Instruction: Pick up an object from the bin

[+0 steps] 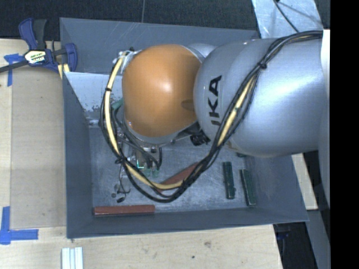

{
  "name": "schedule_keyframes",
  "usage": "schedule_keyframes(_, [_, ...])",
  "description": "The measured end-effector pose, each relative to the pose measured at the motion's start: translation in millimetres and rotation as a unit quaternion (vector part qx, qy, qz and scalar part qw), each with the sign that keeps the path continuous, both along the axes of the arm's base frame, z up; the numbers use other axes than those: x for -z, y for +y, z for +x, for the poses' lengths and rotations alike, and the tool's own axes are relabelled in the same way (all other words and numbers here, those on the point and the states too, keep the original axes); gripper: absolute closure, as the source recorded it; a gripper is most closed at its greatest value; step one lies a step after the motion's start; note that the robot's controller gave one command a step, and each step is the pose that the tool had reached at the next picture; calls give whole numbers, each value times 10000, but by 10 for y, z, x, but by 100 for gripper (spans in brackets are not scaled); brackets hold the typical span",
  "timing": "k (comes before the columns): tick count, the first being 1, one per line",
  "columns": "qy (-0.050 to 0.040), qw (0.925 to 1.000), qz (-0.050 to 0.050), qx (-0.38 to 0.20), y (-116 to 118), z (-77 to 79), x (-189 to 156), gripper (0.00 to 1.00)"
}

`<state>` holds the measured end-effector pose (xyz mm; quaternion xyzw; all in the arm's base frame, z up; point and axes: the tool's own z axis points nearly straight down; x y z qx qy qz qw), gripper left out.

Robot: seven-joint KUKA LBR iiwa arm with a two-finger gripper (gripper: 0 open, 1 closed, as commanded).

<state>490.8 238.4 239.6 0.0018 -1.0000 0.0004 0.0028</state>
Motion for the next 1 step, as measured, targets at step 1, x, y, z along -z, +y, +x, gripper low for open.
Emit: schedule_keyframes(1, [-69,9818,11,-1898,-288,21,1685,0])
